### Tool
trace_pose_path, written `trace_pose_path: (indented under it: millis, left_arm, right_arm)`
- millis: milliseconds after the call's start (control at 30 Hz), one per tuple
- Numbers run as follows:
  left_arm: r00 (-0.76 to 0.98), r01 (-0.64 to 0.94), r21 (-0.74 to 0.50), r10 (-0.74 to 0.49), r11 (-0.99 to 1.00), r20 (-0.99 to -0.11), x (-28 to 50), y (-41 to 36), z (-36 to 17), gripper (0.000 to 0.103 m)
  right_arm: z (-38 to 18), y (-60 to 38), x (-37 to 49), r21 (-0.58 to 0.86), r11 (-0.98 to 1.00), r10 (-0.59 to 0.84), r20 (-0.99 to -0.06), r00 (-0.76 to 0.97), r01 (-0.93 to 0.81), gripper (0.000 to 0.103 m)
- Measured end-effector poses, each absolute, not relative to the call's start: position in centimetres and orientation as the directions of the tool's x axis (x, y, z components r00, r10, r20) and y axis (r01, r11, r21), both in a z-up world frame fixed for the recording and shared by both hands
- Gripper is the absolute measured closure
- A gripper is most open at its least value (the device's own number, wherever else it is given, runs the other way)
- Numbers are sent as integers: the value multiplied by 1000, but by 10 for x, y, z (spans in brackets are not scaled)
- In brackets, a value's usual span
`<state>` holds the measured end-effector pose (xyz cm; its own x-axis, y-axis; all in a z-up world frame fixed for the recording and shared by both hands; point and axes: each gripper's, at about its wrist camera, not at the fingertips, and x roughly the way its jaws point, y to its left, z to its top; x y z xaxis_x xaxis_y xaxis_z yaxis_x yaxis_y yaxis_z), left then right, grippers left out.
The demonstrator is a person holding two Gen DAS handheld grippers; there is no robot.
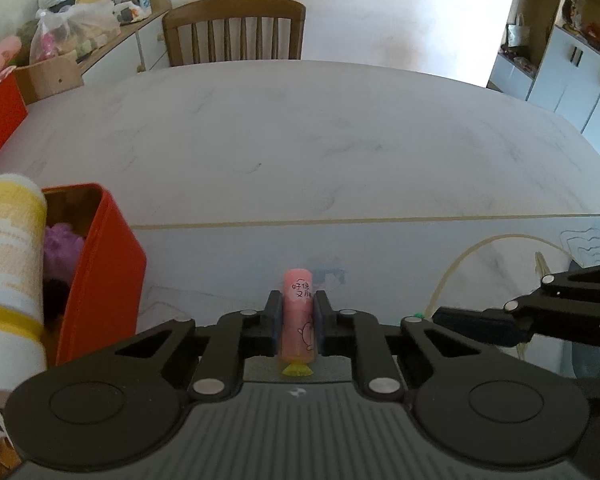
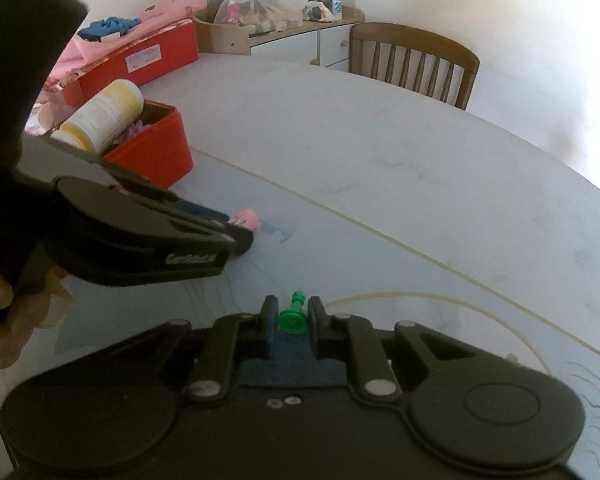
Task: Organize rigid objects
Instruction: 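Grasp the pink marker with the left gripper while the right grasps the green cap, then carry the pink marker and green cap over the red tin with both grippers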
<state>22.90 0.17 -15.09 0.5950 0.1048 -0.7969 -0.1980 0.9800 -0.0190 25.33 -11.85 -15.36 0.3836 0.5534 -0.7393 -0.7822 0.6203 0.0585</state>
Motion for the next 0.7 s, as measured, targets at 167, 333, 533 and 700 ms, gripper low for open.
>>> trace_pose_path:
  millis: [167, 333, 533, 700]
  left_arm:
    - [596, -208, -30, 102, 978, -797, 219, 4, -145, 87]
    - [604, -223, -54, 94, 973, -792, 206, 8, -134, 87]
    - [622, -233, -78, 87, 969, -778, 191, 12, -116, 87]
    - [638, -235, -96, 79, 967, -766, 179, 17, -101, 87]
  right_arm:
    - [-145, -126, 250, 68, 643, 553, -730, 401, -763, 89]
    - [-133, -135, 243, 85, 662, 559, -718, 415, -745, 89]
    - [-112, -141, 231, 93, 672, 571, -697, 433, -735, 89]
    - [-94, -143, 219, 105, 673, 585, -680, 441, -732, 89]
